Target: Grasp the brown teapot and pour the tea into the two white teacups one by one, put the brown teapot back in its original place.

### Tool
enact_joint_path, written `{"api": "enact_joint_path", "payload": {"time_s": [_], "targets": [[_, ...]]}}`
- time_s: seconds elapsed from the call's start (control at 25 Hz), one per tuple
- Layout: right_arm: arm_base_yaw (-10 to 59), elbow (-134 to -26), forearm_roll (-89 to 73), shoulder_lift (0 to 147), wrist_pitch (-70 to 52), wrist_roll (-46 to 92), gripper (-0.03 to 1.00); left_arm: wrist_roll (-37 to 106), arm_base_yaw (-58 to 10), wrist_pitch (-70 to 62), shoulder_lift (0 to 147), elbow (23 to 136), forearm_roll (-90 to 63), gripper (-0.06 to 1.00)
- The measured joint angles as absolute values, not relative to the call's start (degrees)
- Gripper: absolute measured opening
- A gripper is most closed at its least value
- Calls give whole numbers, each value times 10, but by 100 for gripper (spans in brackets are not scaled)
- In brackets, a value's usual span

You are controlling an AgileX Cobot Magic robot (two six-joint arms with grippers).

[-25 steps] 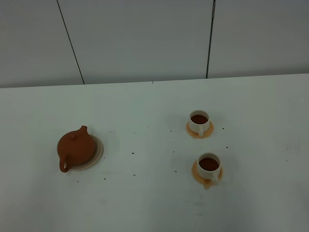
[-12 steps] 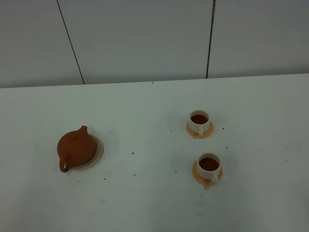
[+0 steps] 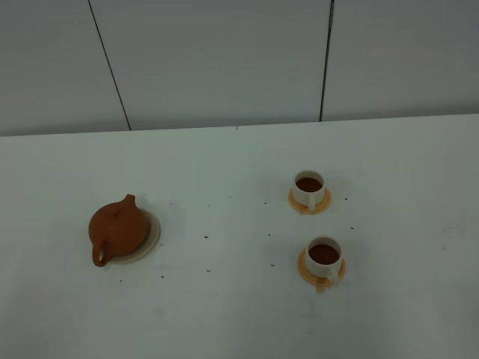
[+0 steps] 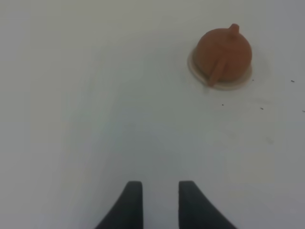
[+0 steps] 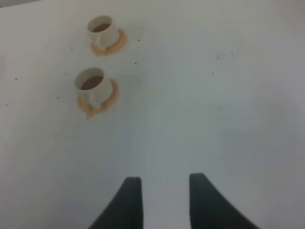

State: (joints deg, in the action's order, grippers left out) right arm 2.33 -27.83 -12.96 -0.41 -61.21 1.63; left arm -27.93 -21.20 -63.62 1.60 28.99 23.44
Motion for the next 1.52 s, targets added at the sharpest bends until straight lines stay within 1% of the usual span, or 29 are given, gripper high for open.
{"api": "enact_joint_path", "payload": {"time_s": [0.32, 0.4, 0.64, 0.8, 0.92, 1.52], "targets": [[23, -278, -130, -4, -612, 17, 24, -221, -204, -625, 16, 290, 172, 25], [23, -278, -130, -4, -612, 17, 24, -194, -180, -619, 16, 290, 145, 25], [23, -278, -130, -4, -612, 17, 24, -96, -44, -606, 16, 290, 71, 25], [23, -278, -130, -4, -612, 16, 24, -56, -3, -606, 16, 290, 49, 25], [23, -278, -130, -4, -612, 16, 24, -48, 6, -606, 16, 290, 48, 25], [23, -278, -130, -4, -612, 17, 24, -47, 6, -606, 16, 290, 47, 25]]}}
